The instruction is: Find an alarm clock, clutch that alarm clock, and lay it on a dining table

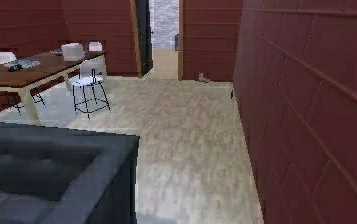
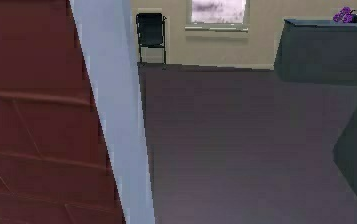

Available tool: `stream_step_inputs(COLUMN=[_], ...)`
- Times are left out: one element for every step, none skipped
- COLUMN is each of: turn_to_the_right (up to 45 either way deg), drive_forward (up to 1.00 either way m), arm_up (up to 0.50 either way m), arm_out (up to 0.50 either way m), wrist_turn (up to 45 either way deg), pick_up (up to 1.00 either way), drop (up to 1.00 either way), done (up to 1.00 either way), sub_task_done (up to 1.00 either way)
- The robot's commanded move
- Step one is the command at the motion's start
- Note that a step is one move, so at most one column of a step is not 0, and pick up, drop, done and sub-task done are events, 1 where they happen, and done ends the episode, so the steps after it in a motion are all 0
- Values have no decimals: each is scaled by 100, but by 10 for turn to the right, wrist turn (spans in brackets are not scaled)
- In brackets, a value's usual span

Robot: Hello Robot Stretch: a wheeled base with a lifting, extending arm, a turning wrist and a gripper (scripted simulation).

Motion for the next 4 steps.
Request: stream_step_inputs(turn_to_the_right=[150, 0, 90, 0], drive_forward=[0, 100, 0, 20], arm_up=[0, 0, 0, 0], arm_out=[0, 0, 0, 0], wrist_turn=[0, 0, 0, 0], pick_up=[0, 0, 0, 0], drop=[0, 0, 0, 0], done=[0, 0, 0, 0], sub_task_done=[0, 0, 0, 0])
